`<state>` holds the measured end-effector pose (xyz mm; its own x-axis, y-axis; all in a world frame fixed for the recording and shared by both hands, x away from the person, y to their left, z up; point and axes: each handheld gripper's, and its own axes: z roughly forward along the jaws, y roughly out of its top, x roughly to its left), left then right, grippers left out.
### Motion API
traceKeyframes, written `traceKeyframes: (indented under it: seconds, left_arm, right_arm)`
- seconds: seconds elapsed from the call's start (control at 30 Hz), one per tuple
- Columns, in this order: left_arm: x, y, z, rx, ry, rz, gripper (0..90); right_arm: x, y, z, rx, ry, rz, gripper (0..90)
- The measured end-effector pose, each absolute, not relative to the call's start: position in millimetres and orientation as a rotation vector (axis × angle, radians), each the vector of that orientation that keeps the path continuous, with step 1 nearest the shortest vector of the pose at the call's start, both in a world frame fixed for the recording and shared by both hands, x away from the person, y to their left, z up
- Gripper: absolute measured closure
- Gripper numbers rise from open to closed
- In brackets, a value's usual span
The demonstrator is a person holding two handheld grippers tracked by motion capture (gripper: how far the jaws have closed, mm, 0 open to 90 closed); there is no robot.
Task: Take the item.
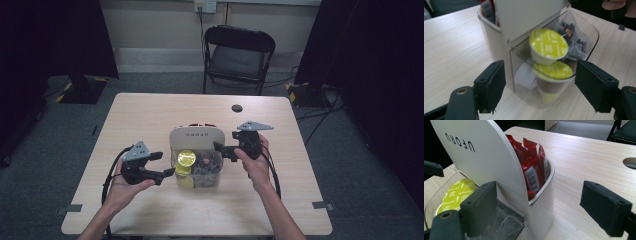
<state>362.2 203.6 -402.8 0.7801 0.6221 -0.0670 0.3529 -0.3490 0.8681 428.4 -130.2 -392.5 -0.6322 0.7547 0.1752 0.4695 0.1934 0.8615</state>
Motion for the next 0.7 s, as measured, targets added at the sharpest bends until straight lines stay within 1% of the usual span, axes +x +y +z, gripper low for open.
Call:
traceKeyframes:
  seconds: [0.33, 0.37, 0.47, 0.6, 0.7]
  left_arm:
    - [372.4, 180.5, -390.9, 1.974, 0.7, 0.288, 28.6]
    - [373.4, 178.7, -391.3, 1.97, 0.694, 0.28, 30.0]
    - [377.0, 172.9, -392.3, 1.978, 0.682, 0.283, 30.5]
    - [380.4, 169.4, -395.3, 1.962, 0.688, 0.251, 31.3]
    - [381.2, 168.9, -398.3, 1.966, 0.697, 0.261, 32.0]
  right_arm:
    - [428.7, -131.0, -391.2, 1.162, 2.179, 1.42, 13.4]
    - [428.8, -131.4, -391.2, 1.162, 2.18, 1.422, 13.4]
    - [428.7, -131.6, -391.1, 1.164, 2.18, 1.422, 13.4]
    - [428.8, -132.5, -391.0, 1.167, 2.176, 1.425, 13.4]
    - [428.7, -132.5, -391.1, 1.168, 2.175, 1.425, 13.4]
